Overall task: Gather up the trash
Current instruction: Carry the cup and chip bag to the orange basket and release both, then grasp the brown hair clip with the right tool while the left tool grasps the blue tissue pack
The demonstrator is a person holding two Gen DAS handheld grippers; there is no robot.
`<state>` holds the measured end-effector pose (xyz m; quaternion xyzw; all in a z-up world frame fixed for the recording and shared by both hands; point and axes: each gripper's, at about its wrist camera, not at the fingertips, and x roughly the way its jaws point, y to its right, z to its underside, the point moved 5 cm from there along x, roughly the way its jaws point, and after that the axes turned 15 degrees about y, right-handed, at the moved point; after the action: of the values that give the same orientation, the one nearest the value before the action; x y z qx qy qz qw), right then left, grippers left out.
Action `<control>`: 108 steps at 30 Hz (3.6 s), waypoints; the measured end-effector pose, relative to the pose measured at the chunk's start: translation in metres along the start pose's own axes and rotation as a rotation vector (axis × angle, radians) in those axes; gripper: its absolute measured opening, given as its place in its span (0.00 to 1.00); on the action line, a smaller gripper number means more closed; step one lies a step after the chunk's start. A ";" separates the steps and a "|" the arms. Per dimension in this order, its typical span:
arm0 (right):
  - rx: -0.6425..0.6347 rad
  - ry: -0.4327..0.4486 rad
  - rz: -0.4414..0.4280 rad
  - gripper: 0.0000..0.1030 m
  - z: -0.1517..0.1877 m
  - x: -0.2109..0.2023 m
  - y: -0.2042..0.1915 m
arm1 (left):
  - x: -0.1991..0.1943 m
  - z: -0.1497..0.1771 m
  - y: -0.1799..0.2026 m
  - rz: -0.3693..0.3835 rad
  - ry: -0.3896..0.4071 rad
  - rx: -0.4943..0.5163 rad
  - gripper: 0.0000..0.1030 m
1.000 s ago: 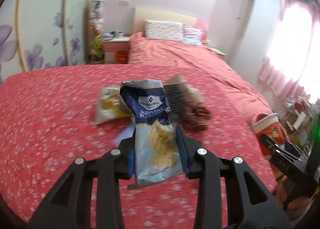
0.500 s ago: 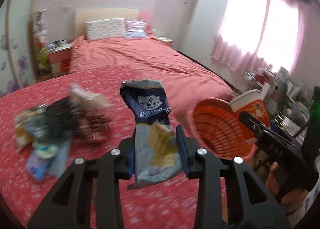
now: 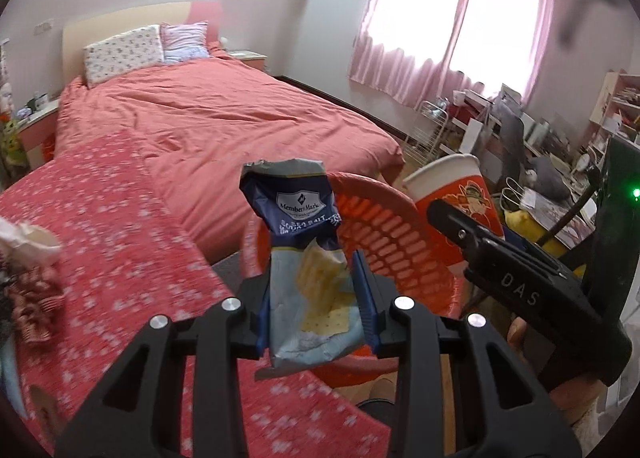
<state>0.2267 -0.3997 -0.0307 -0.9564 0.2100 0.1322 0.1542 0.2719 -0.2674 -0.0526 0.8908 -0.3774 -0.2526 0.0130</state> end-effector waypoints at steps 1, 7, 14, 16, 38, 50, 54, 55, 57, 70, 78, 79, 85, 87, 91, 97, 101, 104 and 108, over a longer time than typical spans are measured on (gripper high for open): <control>0.005 0.001 0.003 0.75 -0.001 0.001 0.003 | 0.005 0.001 0.003 0.006 -0.004 0.001 0.34; 0.067 -0.001 0.009 0.75 -0.007 0.010 0.018 | 0.033 0.007 0.013 0.017 -0.037 0.008 0.36; 0.121 -0.035 -0.007 0.84 -0.004 0.021 0.024 | 0.046 0.015 0.005 -0.024 -0.068 0.014 0.64; 0.123 -0.040 -0.001 0.85 -0.003 0.021 0.026 | 0.044 0.018 -0.002 -0.048 -0.078 0.007 0.66; -0.102 -0.083 -0.108 0.82 0.015 -0.036 -0.074 | -0.133 0.022 -0.136 -0.490 0.069 -0.044 0.86; -0.227 -0.262 -0.376 0.68 0.096 -0.061 -0.219 | -0.255 0.070 -0.258 -0.762 0.089 -0.202 0.86; -0.270 -0.301 -0.425 0.67 0.120 -0.069 -0.257 | -0.282 0.085 -0.279 -0.801 0.090 -0.239 0.86; -0.281 -0.310 -0.429 0.67 0.125 -0.069 -0.264 | -0.287 0.088 -0.283 -0.806 0.090 -0.246 0.86; -0.294 -0.326 -0.433 0.66 0.135 -0.070 -0.276 | -0.295 0.094 -0.290 -0.811 0.090 -0.263 0.86; -0.346 -0.384 -0.380 0.48 0.161 -0.053 -0.294 | -0.283 0.116 -0.301 -0.775 0.052 -0.284 0.86; -0.359 -0.373 -0.390 0.31 0.162 -0.053 -0.296 | -0.255 0.117 -0.296 -0.741 0.015 -0.249 0.86; -0.362 -0.369 -0.386 0.31 0.162 -0.054 -0.295 | -0.253 0.117 -0.296 -0.735 0.012 -0.244 0.86; -0.338 -0.355 -0.340 0.31 0.155 -0.048 -0.275 | -0.230 0.111 -0.294 -0.706 -0.012 -0.208 0.82; -0.320 -0.358 -0.329 0.31 0.151 -0.045 -0.269 | -0.221 0.110 -0.294 -0.698 -0.029 -0.198 0.79; -0.299 -0.367 -0.316 0.31 0.149 -0.041 -0.261 | -0.203 0.112 -0.294 -0.673 -0.066 -0.196 0.73; -0.289 -0.373 -0.316 0.31 0.149 -0.042 -0.261 | -0.181 0.107 -0.295 -0.660 -0.086 -0.189 0.66; -0.290 -0.372 -0.321 0.31 0.148 -0.043 -0.259 | -0.172 0.104 -0.299 -0.660 -0.096 -0.192 0.61; -0.291 -0.370 -0.320 0.31 0.147 -0.044 -0.258 | -0.167 0.106 -0.300 -0.670 -0.098 -0.183 0.58; -0.293 -0.366 -0.313 0.31 0.146 -0.043 -0.255 | -0.178 0.111 -0.303 -0.680 -0.095 -0.209 0.56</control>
<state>0.2742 -0.1126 -0.0904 -0.9494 0.0072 0.3064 0.0682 0.3181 0.0887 -0.1354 0.9466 -0.0320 -0.3207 0.0016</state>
